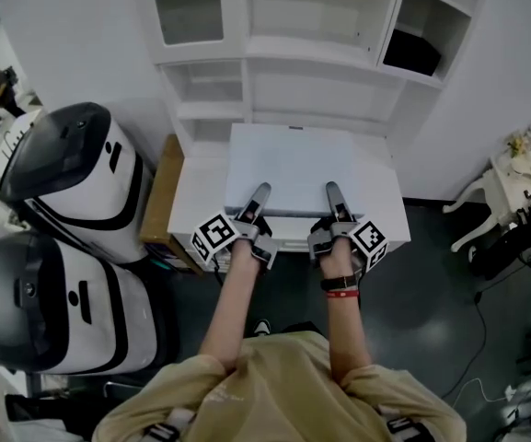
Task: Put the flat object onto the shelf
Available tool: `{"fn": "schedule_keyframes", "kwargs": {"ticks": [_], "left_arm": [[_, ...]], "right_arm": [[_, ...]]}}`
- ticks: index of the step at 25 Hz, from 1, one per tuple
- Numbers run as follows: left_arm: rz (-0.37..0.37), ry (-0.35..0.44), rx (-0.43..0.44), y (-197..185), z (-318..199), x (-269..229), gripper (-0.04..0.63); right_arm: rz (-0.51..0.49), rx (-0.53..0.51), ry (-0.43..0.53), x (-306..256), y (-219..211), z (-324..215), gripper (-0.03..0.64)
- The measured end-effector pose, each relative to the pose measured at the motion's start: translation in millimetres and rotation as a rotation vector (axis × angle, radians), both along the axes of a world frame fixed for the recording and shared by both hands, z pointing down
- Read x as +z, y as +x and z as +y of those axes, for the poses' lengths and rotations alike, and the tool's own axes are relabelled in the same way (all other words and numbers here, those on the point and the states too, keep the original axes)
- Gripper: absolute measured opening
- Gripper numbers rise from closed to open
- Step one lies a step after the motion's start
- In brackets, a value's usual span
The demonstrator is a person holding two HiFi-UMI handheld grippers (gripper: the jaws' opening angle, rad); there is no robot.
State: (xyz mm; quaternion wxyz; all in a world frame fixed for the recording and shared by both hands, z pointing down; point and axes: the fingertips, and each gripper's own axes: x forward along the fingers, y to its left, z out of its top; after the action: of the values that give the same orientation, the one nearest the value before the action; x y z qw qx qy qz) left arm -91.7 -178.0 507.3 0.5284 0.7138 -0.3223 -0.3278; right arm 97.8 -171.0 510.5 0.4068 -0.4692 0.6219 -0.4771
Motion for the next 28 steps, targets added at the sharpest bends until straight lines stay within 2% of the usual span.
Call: {"fn": "schedule_keyframes", "kwargs": {"ticks": [7,12,18,23,28], "left_arm": [[0.031,0.001,0.017,2.5,-28.4,-9.9,0.325],[0.036,0.021,0.006,11.7,-51.3,-22.8,0.325],[0.007,0.011,-0.005,20.2,-68.2,-30.7,0.325],[0.023,-0.011,-0.003,30.9,-77.1,-25.3,0.325],[0.037,-0.017,-0.028,24.6,-89.7,-33.2,0.325]], "right_arm": [[0.039,0.008,-0.01,-15.1,2.4,-23.7,0.357],[0.028,-0.011,0.007,-27.0,10.6,-46.8,0.36],[0.014,-0.028,-0.005,-30.5,19.4,-65.8,0.365],[0.036,-0.047,-0.013,-31.5,27.1,-80.1,0.365],[0.028,-0.063,-0.011,-38.9,21.4,-93.9,0.365]]}}
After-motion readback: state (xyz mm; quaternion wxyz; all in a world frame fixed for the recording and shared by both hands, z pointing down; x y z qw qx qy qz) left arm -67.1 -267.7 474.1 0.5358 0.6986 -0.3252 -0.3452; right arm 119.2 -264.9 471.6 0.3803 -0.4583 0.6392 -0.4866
